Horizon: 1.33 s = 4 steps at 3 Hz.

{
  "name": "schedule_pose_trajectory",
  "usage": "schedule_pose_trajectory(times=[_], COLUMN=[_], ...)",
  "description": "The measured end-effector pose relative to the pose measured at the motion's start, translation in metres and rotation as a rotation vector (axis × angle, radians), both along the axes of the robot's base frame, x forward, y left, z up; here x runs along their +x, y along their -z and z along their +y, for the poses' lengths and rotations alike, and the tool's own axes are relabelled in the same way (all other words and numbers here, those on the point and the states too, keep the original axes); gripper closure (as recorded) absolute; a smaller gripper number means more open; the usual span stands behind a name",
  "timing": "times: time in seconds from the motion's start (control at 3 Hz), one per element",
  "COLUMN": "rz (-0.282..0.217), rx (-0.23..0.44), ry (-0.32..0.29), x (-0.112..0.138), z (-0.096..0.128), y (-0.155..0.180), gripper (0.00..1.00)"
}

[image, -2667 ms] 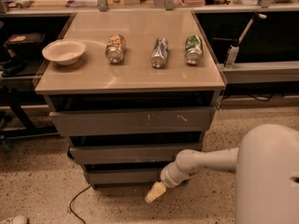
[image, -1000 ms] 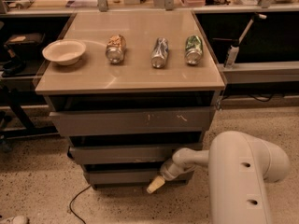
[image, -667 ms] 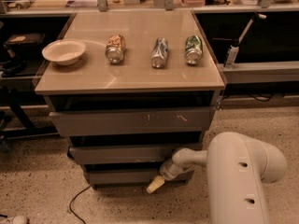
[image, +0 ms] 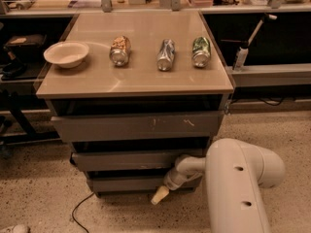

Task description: Open bottom drawer

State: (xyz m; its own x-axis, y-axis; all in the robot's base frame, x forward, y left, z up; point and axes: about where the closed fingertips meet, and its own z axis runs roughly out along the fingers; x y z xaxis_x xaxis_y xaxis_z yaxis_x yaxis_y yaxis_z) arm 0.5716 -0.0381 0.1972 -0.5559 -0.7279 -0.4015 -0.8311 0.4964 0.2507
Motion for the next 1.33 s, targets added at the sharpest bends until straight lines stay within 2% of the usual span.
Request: schedule_pose_trajectory(times=[0.33,0.67,1.0,1.33], rz=[0.039,0.039,0.039,0.039], rx=[-0.047,-0.047,-0.047,-0.047], ry=[-0.064,-0.064,-0.064,-0.064], x=[-0.0177,-0.0178,-0.0178,-0.0178], z=[-0.0011,-0.0011,-0.0011,-0.0011], y=[0.006,0.0046,0.0047,0.0047], gripper=[0.0,0.0,0.19,0.42])
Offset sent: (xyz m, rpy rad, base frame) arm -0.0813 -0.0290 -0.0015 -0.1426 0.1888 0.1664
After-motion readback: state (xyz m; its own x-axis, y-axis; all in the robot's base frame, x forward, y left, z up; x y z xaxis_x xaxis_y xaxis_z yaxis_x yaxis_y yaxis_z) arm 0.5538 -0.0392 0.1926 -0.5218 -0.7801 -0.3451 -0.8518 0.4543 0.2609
